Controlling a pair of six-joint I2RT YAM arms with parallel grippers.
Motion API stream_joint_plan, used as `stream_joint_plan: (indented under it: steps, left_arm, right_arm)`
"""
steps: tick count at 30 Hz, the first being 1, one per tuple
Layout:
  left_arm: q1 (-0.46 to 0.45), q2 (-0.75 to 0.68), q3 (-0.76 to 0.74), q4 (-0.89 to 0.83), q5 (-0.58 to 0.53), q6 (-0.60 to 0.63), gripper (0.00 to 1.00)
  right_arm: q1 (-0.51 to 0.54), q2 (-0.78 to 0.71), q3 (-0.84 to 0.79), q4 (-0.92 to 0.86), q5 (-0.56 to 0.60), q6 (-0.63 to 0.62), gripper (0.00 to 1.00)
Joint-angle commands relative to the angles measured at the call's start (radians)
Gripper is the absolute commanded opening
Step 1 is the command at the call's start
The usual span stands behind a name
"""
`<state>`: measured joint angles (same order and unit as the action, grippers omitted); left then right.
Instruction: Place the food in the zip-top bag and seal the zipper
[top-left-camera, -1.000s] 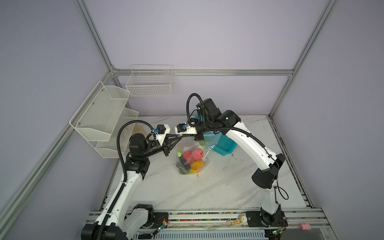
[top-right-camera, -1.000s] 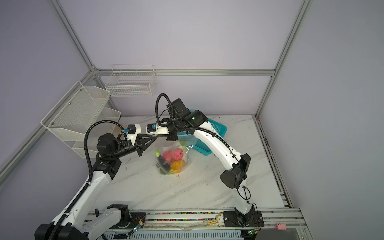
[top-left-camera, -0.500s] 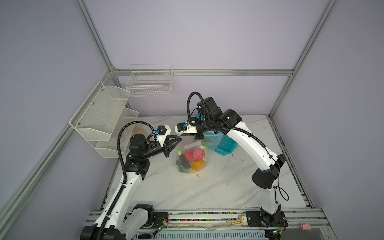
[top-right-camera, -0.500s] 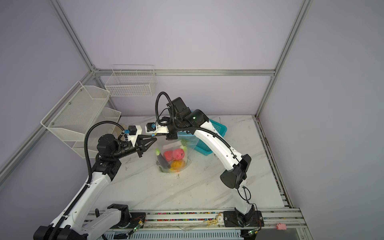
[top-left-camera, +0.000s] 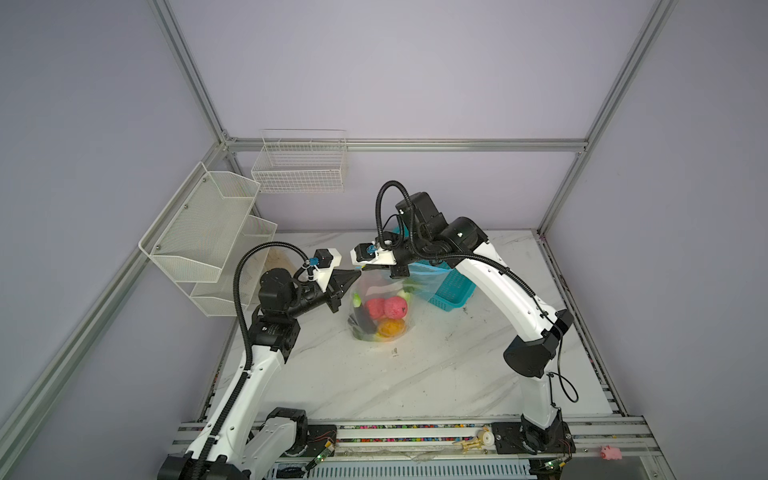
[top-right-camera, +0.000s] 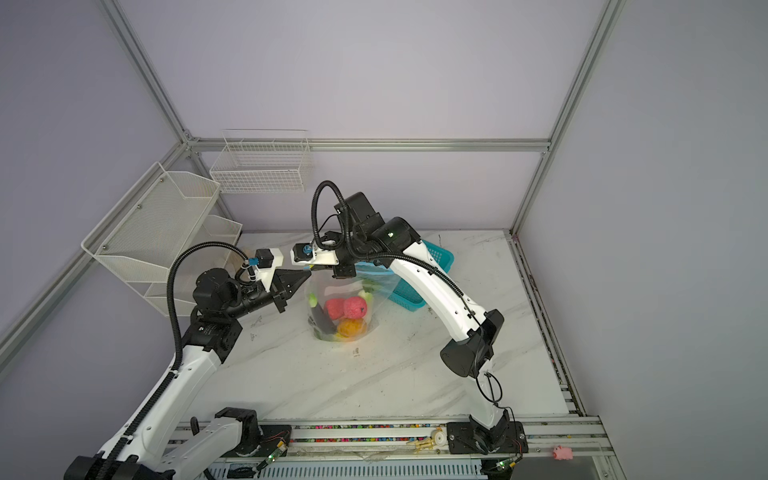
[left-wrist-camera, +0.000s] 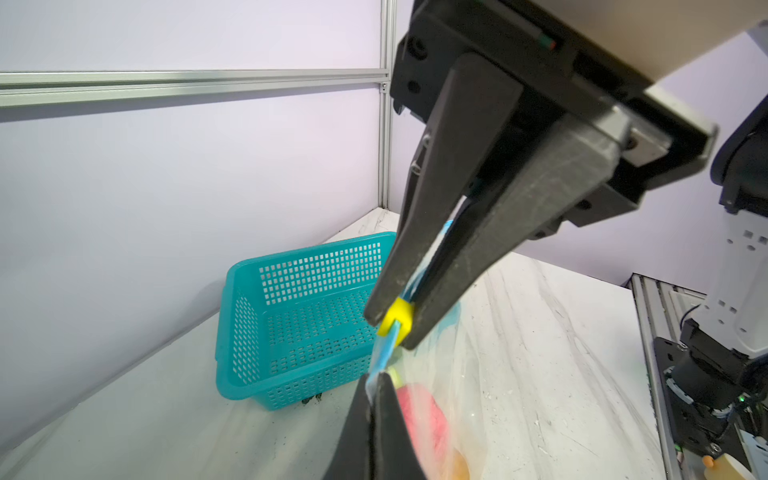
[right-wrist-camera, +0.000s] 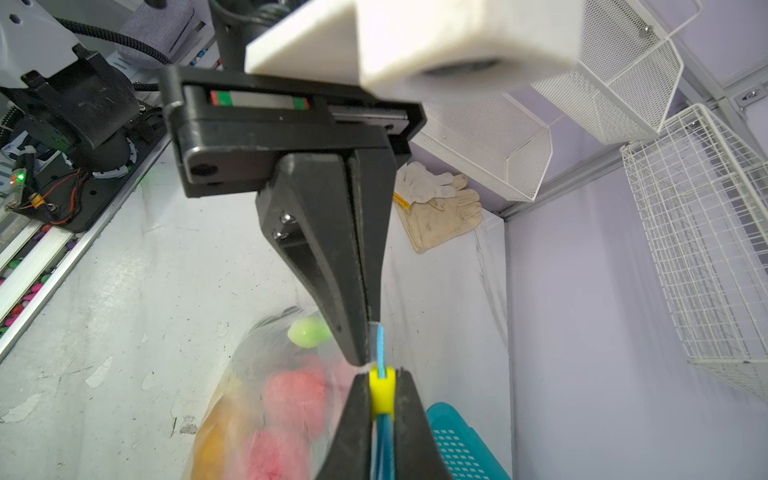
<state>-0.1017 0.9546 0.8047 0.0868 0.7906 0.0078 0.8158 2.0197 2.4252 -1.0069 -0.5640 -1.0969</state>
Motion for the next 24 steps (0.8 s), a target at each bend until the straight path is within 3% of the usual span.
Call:
stream_joint_plan:
  steps: [1, 9, 14, 15, 16, 19, 24]
  left_arm:
    - [-0.005, -0.05, 0.053, 0.039, -0.092, -0.014, 0.0]
    - [-0.004, -0.059, 0.034, 0.046, -0.118, -0.025, 0.0]
    - [-0.006, -0.031, 0.055, 0.034, -0.019, -0.006, 0.0]
    - [-0.004, -0.023, 0.067, 0.014, 0.008, 0.007, 0.08]
    - [-0.005, -0.014, 0.079, -0.003, 0.029, 0.019, 0.26]
    - [-0.004, -0.003, 0.106, 0.002, 0.061, 0.027, 0.48]
    - [-0.007, 0.038, 0.174, 0.037, 0.116, 0.024, 0.52]
  right_arm:
    - [-0.016, -0.027, -0.014, -0.019, 0.015, 0.001, 0.01]
    - [-0.059, -0.068, -0.063, -0.019, 0.014, 0.011, 0.03]
    - [-0.067, -0.076, -0.081, -0.021, -0.01, 0.009, 0.0]
    - [-0.067, -0.078, -0.082, -0.024, -0.018, 0.003, 0.0]
    - [-0.067, -0.078, -0.085, -0.027, -0.024, -0.006, 0.0]
    - [-0.069, -0.076, -0.082, -0.04, -0.043, -0.03, 0.0]
    - [-0.078, -0.07, -0.057, -0.065, -0.09, -0.057, 0.0]
